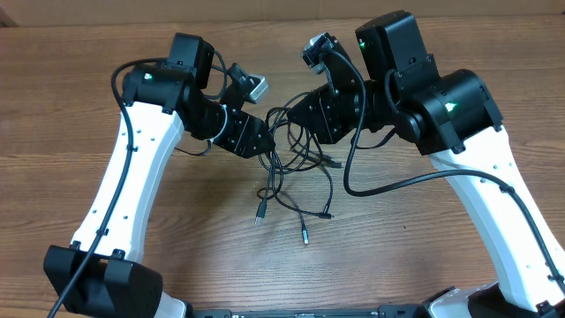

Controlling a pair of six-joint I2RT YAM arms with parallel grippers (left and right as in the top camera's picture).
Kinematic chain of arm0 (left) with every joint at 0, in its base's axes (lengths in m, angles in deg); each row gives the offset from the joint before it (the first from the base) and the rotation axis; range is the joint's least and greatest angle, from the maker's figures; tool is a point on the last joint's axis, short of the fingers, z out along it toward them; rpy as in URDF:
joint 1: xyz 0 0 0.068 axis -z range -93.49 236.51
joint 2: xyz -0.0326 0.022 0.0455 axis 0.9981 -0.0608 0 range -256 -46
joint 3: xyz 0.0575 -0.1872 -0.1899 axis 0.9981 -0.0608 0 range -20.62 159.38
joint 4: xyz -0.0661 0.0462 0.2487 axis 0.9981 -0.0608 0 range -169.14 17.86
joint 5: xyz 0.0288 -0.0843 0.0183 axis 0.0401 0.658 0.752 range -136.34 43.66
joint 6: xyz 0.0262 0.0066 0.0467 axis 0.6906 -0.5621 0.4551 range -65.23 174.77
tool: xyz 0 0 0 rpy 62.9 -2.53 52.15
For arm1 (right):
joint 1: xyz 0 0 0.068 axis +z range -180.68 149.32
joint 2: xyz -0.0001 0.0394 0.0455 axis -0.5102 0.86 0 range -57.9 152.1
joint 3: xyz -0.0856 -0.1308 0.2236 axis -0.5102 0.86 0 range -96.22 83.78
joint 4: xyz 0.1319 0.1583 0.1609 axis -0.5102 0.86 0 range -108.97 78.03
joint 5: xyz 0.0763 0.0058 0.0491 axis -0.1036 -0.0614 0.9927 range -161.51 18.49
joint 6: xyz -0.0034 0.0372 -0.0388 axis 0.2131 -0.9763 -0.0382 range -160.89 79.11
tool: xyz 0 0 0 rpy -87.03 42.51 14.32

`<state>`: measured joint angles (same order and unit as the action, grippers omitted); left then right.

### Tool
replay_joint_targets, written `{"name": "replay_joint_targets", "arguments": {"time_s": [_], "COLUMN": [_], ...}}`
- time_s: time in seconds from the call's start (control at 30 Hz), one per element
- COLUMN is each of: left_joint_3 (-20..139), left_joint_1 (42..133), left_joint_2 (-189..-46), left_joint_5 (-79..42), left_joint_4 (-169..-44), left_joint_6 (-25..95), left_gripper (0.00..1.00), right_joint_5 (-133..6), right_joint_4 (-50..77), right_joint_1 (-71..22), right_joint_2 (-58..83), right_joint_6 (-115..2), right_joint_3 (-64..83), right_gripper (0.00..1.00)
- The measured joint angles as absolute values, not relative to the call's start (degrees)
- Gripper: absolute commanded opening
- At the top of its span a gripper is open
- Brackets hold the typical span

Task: Untangle cables
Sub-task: 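Release the cables and raise the right gripper away to the right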

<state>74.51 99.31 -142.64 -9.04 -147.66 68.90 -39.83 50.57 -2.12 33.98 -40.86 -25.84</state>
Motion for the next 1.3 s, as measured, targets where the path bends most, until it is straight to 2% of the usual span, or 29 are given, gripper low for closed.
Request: {"name": "replay_joint_targets", "arguments": {"time_s": [0.03, 0.07, 0.43, 0.73, 1.0, 1.23, 1.3], "left_joint_3": [73.8, 73.1, 70.5, 70.5, 70.4, 70.4, 70.4], "left_joint_1": [99.3, 99.3, 99.3, 99.3, 99.3, 99.0, 98.6], "left_joint_2": [-142.6, -142.6, -142.6, -142.6, -142.6, -142.6, -142.6], "left_joint_5": [-8.9, -8.8, -8.5, -8.7, -9.9, -11.6, -11.7], "left_joint_4": [-147.1, -146.5, -144.9, -145.0, -146.1, -146.9, -146.9], "left_joint_6": [68.8, 68.7, 69.1, 69.1, 69.1, 69.1, 69.1], "left_gripper": [0.12, 0.04, 0.04, 0.04, 0.04, 0.04, 0.04], "right_joint_5": [-39.2, -38.8, -41.9, -66.3, -83.6, -88.7, -88.4], "right_joint_4": [50.5, 50.6, 50.9, 52.8, 57.3, 60.8, 61.7], "right_joint_1": [-2.1, -2.1, -2.1, -3.3, -11.9, -22.8, -25.2], "right_joint_2": [34.0, 34.0, 34.0, 34.0, 34.0, 34.0, 34.0], "right_joint_6": [-40.9, -40.9, -41.0, -50.6, -64.3, -71.3, -71.9], "right_joint_3": [-25.8, -25.8, -25.8, -25.8, -25.8, -25.8, -25.8], "right_gripper": [0.04, 0.04, 0.04, 0.04, 0.04, 0.04, 0.09]}}
